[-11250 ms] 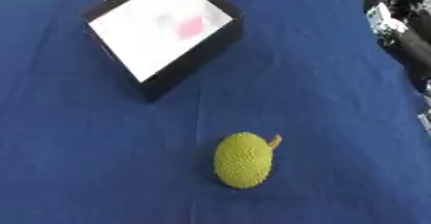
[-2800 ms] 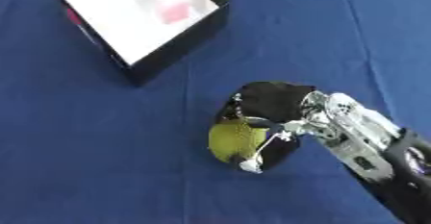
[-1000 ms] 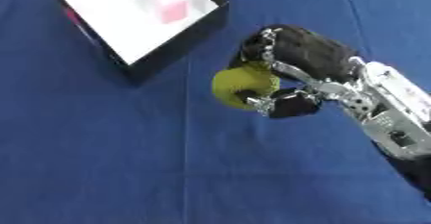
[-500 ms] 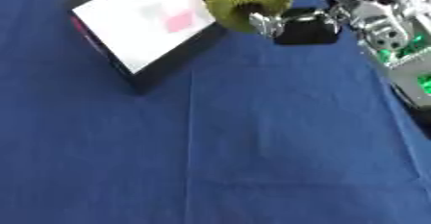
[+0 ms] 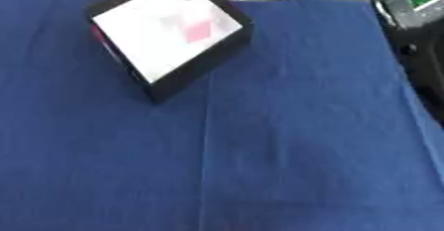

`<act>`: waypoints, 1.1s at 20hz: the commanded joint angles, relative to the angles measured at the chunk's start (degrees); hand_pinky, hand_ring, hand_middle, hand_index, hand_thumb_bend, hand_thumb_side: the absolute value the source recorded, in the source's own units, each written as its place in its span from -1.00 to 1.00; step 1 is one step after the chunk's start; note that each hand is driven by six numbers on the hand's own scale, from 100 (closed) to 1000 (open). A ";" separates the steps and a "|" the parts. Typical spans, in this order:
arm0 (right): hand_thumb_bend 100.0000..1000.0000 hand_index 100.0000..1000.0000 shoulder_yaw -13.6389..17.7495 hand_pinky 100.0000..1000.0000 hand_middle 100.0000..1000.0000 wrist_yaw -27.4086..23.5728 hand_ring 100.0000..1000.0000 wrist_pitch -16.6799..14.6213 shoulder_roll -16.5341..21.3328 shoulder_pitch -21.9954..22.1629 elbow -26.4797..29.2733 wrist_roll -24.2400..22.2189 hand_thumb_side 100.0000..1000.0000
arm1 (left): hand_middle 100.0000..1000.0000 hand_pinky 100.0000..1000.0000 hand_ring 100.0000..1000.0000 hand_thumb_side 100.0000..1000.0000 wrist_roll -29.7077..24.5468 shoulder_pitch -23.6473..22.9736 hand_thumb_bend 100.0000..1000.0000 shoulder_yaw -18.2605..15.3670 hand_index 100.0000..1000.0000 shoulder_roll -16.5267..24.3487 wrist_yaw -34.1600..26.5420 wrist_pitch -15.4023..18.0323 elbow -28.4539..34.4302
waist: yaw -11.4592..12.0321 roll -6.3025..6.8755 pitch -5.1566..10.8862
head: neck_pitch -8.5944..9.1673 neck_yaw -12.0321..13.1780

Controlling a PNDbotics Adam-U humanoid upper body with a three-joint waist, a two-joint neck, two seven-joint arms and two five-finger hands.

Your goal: Pick up objects on the table and place them in the box.

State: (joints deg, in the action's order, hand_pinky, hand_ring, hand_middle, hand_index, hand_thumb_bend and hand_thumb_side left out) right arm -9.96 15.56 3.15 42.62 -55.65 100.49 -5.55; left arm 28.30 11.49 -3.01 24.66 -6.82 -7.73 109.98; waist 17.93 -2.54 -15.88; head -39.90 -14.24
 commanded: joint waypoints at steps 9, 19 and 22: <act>-1.00 0.22 -2.58 0.50 -0.22 8.88 -0.03 4.80 -7.62 -10.25 -16.54 -1.86 -1.00 | 0.31 0.42 0.40 0.50 -0.29 3.74 -0.88 -0.23 0.54 0.79 0.93 0.25 2.52 | 5.98 -0.58 -0.93 | 2.63 -4.23; -1.00 0.24 -4.50 0.49 -0.20 18.32 0.02 -1.67 -10.10 -7.79 -31.90 0.94 -0.92 | 0.30 0.42 0.40 0.50 -0.18 3.67 -0.88 -0.26 0.53 0.33 0.64 0.21 2.78 | 6.70 -0.55 -2.08 | 3.52 -4.48; -1.00 0.26 -4.82 0.51 -0.17 21.20 0.06 -3.58 -10.90 -6.88 -36.57 1.34 -0.82 | 0.30 0.42 0.40 0.50 -0.12 3.61 -0.89 -0.29 0.53 0.19 0.53 0.16 2.76 | 6.68 -0.44 -2.33 | 3.63 -4.52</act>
State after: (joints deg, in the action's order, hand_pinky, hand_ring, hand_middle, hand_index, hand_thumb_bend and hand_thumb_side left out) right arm -14.95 35.51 0.42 31.25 -61.49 64.99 -4.46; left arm 28.15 14.64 -2.98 24.12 -6.45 -7.63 111.67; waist 24.46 -2.96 -18.52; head -37.04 -18.59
